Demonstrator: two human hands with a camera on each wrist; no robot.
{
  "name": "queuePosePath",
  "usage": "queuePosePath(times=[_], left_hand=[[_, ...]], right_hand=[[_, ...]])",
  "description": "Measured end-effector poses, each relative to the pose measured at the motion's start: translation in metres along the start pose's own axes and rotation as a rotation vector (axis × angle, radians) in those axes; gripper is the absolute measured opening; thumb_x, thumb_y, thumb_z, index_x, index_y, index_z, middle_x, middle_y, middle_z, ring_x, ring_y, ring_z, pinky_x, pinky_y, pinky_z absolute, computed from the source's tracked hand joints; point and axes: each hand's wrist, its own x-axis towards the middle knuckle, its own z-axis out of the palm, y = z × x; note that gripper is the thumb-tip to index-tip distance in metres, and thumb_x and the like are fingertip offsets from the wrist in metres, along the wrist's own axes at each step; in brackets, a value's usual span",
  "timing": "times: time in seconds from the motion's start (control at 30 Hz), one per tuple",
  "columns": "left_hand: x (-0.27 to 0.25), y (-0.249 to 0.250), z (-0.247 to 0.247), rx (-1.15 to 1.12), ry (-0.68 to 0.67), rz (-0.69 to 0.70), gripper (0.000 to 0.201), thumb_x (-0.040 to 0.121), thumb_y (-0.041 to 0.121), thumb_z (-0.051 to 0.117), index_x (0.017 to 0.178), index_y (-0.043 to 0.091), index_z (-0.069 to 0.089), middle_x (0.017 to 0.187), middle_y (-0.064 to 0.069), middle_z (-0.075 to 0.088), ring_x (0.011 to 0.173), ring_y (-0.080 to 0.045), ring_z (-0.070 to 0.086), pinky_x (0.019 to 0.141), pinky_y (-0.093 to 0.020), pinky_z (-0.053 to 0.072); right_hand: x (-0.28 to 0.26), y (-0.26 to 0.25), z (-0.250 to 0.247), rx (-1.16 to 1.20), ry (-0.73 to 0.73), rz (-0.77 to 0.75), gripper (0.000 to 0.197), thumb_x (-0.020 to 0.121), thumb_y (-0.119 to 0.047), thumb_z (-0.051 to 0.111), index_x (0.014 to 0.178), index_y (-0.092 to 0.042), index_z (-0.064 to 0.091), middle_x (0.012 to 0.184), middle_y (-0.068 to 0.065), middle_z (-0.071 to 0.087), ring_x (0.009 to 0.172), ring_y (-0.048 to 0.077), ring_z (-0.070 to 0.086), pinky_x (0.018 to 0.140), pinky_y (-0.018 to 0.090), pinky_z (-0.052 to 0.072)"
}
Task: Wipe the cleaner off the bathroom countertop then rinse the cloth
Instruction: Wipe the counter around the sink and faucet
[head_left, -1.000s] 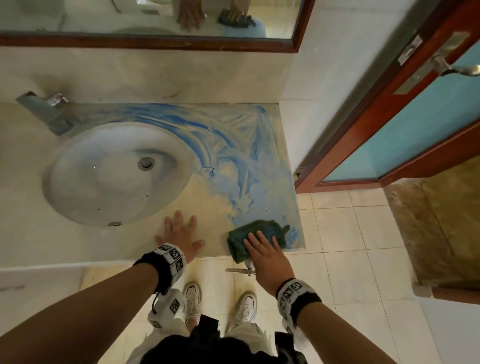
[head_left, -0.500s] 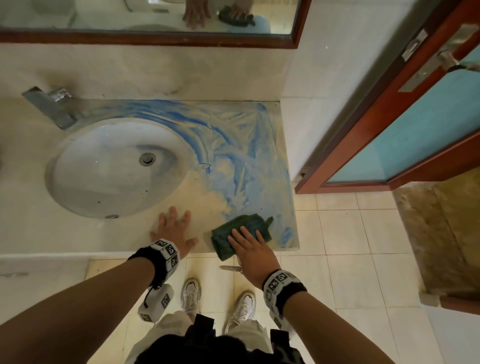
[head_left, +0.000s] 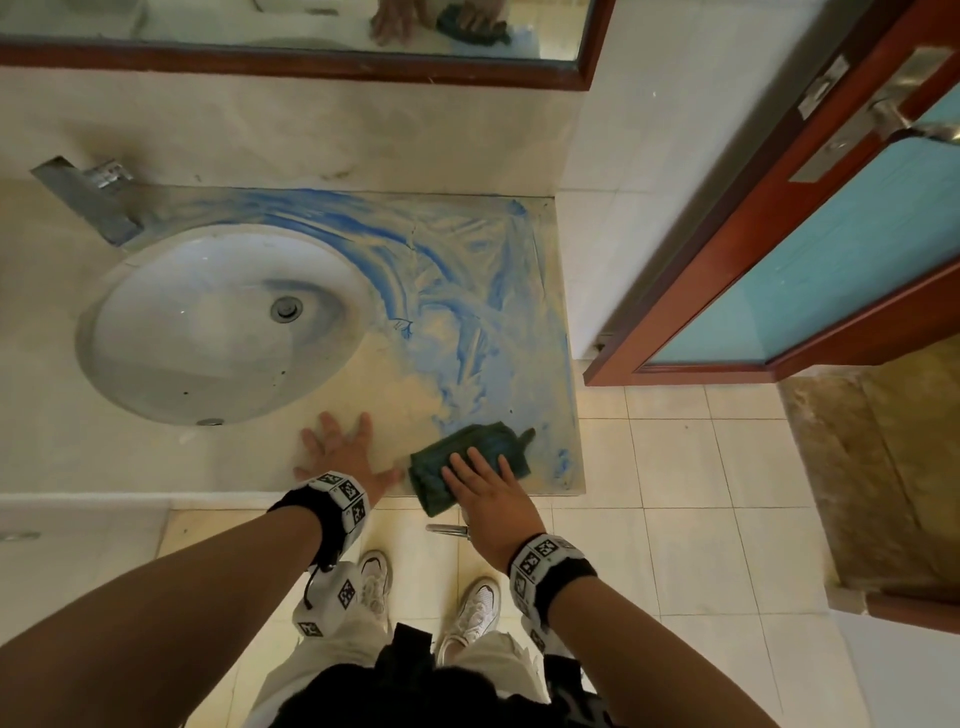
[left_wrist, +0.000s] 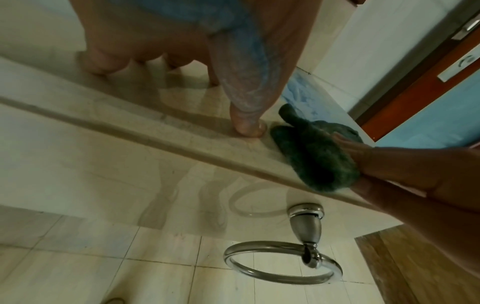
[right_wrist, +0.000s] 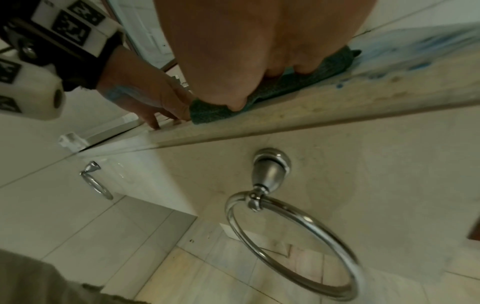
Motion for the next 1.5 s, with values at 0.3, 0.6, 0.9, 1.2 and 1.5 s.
queuePosePath(times=[0.3,0.6,0.9,1.2,1.5], left_hand=[[-0.005,0.001,-0.003,0.008,0.002,0.009,0.102,0.082,0.066,0.059,0.153,0.036,-0.009,0.158,-0.012,-0.025,0.145,-0.043,-0.015,0.11,-0.065,0.023],[-0.007,-0.001,-0.006,0.034,0.004,0.03,0.101,0.083,0.065,0.058,0.153,0.034,-0.008,0.157,-0.015,-0.023,0.144,-0.045,-0.013,0.11,-0.065,0.023],[-0.004,-0.001,-0.001,0.041,0.037,0.025,0.102,0.081,0.069,0.057,0.153,0.035,-0.007,0.158,-0.014,-0.021,0.144,-0.044,-0.012,0.11,-0.064,0.025],[-0.001,-0.002,0.001,0.073,0.035,0.03,0.102,0.082,0.068,0.056,0.153,0.033,-0.009,0.158,-0.016,-0.02,0.144,-0.047,-0.01,0.111,-0.064,0.022],[0.005,-0.006,0.007,0.088,0.054,0.027,0.104,0.079,0.072,0.056,0.152,0.035,-0.008,0.158,-0.015,-0.018,0.143,-0.048,-0.008,0.114,-0.062,0.019]], right_hand=[[-0.071,0.085,0.019,0.05,0.16,0.236,0.075,0.082,0.003,0.055,0.15,-0.019,0.034,0.158,-0.002,0.026,0.143,0.017,0.003,0.119,0.047,0.02],[-0.018,0.009,0.005,0.006,0.079,-0.01,0.068,0.096,-0.011,0.042,0.155,-0.02,0.012,0.163,-0.001,0.005,0.15,0.022,-0.006,0.115,0.038,-0.014],[-0.058,0.071,0.029,0.027,0.24,0.164,0.074,0.065,-0.004,0.076,0.135,-0.02,0.057,0.143,-0.001,0.052,0.137,0.021,0.04,0.11,0.049,0.035],[-0.023,0.01,0.031,0.001,0.196,0.032,0.065,0.069,-0.024,0.075,0.132,-0.021,0.06,0.14,-0.002,0.055,0.134,0.023,0.047,0.11,0.043,0.029],[-0.048,0.07,0.041,0.019,0.466,0.084,0.044,0.079,-0.015,0.073,0.122,-0.022,0.067,0.132,-0.003,0.061,0.129,0.023,0.052,0.107,0.046,0.041]])
